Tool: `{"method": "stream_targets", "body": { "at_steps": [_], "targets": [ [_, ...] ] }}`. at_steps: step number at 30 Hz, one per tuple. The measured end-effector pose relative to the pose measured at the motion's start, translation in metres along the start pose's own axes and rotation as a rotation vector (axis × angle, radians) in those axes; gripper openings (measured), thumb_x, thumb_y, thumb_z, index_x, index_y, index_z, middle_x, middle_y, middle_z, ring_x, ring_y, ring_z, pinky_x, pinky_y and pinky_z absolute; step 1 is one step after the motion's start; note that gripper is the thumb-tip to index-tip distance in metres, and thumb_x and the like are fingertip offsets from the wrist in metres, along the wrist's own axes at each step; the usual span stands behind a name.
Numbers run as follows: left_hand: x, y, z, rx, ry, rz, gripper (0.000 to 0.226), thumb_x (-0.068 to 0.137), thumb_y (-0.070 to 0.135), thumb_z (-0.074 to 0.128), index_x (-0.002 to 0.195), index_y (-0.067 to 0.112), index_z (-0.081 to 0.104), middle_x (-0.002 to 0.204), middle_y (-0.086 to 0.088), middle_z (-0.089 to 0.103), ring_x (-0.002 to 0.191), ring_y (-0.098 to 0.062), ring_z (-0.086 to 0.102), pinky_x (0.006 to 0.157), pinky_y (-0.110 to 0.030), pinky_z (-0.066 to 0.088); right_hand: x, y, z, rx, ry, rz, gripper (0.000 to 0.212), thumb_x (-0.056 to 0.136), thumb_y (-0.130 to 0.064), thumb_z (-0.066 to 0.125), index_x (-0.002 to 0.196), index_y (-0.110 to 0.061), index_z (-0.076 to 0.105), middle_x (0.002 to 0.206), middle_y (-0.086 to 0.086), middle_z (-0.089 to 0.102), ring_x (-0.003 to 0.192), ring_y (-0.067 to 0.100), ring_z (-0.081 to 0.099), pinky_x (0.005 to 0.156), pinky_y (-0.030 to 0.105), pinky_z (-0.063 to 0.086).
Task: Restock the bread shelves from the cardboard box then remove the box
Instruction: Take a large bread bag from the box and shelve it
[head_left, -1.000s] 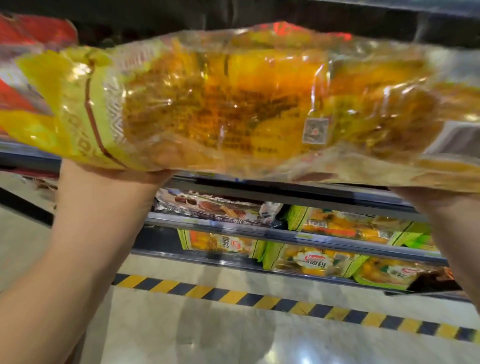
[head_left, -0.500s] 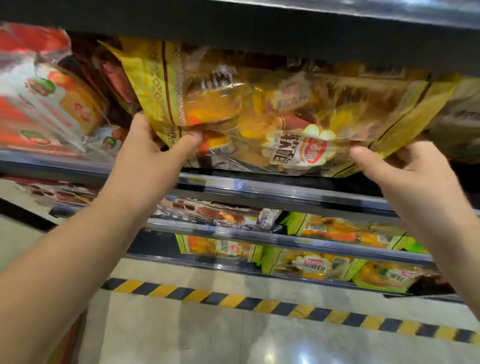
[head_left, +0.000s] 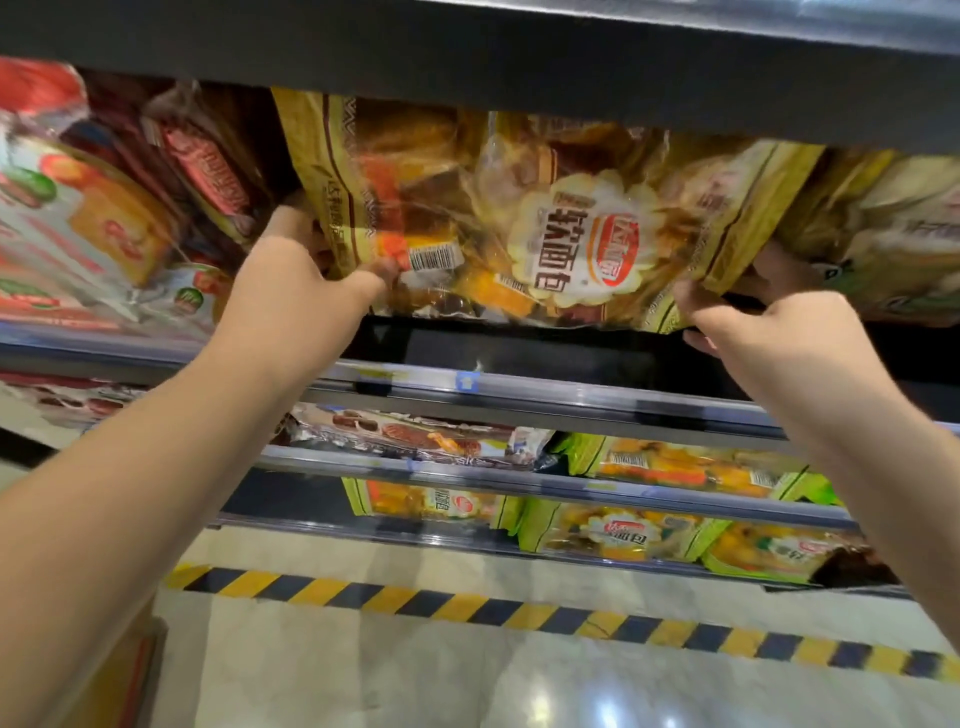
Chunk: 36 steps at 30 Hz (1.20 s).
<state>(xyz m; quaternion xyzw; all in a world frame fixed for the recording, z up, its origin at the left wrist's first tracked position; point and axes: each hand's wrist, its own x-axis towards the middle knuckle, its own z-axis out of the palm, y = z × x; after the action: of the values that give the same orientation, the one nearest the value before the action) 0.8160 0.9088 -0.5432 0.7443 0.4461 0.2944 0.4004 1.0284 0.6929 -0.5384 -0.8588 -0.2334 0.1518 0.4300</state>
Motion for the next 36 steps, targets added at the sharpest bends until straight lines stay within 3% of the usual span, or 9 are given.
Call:
{"method": "stream_targets", "body": {
  "at_steps": [4, 8, 11, 14, 18, 26, 28, 32, 36],
  "targets": [
    [0.018, 0.006, 0.015, -0.162, 0.038, -0.019, 0.028, 0.097, 0.025, 0.068, 0.124, 0.022, 0.057, 0.102, 0.02, 0.058, 0.11, -0.006, 0.053, 0.085, -0.01, 0.045, 0.013, -0.006, 0.008, 0.172, 0.002, 0.002, 0.039, 0.078, -0.05, 0.074, 0.103, -0.073, 0.056, 0.126, -0.023, 0.064, 0.124, 0.016, 0.06, 0.106, 0.048, 0.051],
    [0.032, 0.015, 0.016, -0.591, 0.14, -0.247, 0.015, 0.104, 0.016, 0.053, 0.106, 0.013, 0.067, 0.11, -0.007, 0.07, 0.109, -0.027, 0.063, 0.086, -0.035, 0.062, 0.015, -0.006, 0.014, 0.176, -0.009, -0.009, 0.056, 0.092, -0.029, 0.069, 0.084, -0.081, 0.05, 0.112, -0.032, 0.06, 0.121, 0.013, 0.059, 0.108, 0.049, 0.048],
    [0.026, 0.012, 0.02, -0.592, 0.063, -0.238, 0.029, 0.103, 0.024, 0.061, 0.128, 0.011, 0.062, 0.125, -0.011, 0.068, 0.088, -0.019, 0.064, 0.104, -0.064, 0.037, 0.019, -0.005, 0.016, 0.127, -0.014, 0.022, 0.043, 0.093, -0.033, 0.069, 0.102, -0.07, 0.049, 0.108, -0.033, 0.057, 0.109, 0.003, 0.059, 0.101, 0.038, 0.053],
    [0.037, 0.013, 0.019, -0.687, 0.114, -0.329, 0.027, 0.108, 0.022, 0.051, 0.132, 0.011, 0.058, 0.145, -0.012, 0.058, 0.116, -0.03, 0.06, 0.072, -0.038, 0.06, 0.024, -0.003, 0.016, 0.03, -0.02, -0.003, 0.037, 0.098, -0.03, 0.066, 0.13, -0.041, 0.05, 0.094, -0.036, 0.049, 0.082, -0.015, 0.046, 0.073, 0.007, 0.037],
    [0.035, -0.002, 0.012, 0.07, 0.018, 0.02, 0.05, 0.099, 0.036, 0.064, 0.144, 0.017, 0.052, 0.117, 0.003, 0.066, 0.103, -0.015, 0.065, 0.082, -0.03, 0.052, 0.019, -0.012, 0.013, -0.046, -0.027, 0.048, 0.045, 0.099, -0.033, 0.066, 0.139, -0.033, 0.046, 0.107, -0.019, 0.054, 0.098, 0.007, 0.05, 0.085, 0.023, 0.038],
    [0.001, 0.015, -0.009, 0.346, -0.181, -0.14, 0.056, 0.104, 0.035, 0.055, 0.144, -0.002, 0.042, 0.138, -0.003, 0.047, 0.076, -0.012, 0.051, 0.064, -0.028, 0.033, -0.011, -0.023, -0.001, -0.013, -0.081, 0.28, 0.033, 0.095, -0.045, 0.069, 0.102, -0.015, 0.056, 0.086, -0.005, 0.057, 0.074, 0.013, 0.052, 0.059, 0.026, 0.035],
    [-0.018, 0.027, -0.02, 0.424, -0.249, -0.086, 0.05, 0.102, 0.038, 0.058, 0.136, 0.004, 0.043, 0.112, -0.006, 0.053, 0.068, -0.007, 0.045, 0.053, -0.026, 0.029, -0.023, -0.029, -0.001, -0.032, -0.081, 0.233, 0.03, 0.093, -0.043, 0.071, 0.104, -0.02, 0.056, 0.098, -0.006, 0.062, 0.082, 0.007, 0.055, 0.072, 0.026, 0.041],
    [-0.046, 0.049, -0.045, 0.577, -0.346, 0.136, 0.052, 0.098, 0.041, 0.063, 0.139, 0.014, 0.045, 0.13, -0.008, 0.051, 0.115, -0.026, 0.053, 0.091, -0.038, 0.048, -0.053, -0.056, -0.008, -0.065, -0.193, 0.136, 0.061, 0.092, -0.041, 0.074, 0.143, -0.025, 0.046, 0.126, -0.009, 0.058, 0.118, 0.015, 0.058, 0.098, 0.036, 0.05],
    [-0.089, 0.079, -0.085, 0.771, -0.376, 0.332, 0.075, 0.095, 0.044, 0.064, 0.158, 0.02, 0.032, 0.16, -0.006, 0.035, 0.148, -0.028, 0.029, 0.12, -0.048, 0.033, -0.097, -0.093, -0.029, -0.324, -0.298, -0.173, 0.076, 0.093, -0.034, 0.073, 0.157, -0.024, 0.034, 0.153, -0.003, 0.046, 0.134, 0.015, 0.049, 0.109, 0.031, 0.043]
  ]
}}
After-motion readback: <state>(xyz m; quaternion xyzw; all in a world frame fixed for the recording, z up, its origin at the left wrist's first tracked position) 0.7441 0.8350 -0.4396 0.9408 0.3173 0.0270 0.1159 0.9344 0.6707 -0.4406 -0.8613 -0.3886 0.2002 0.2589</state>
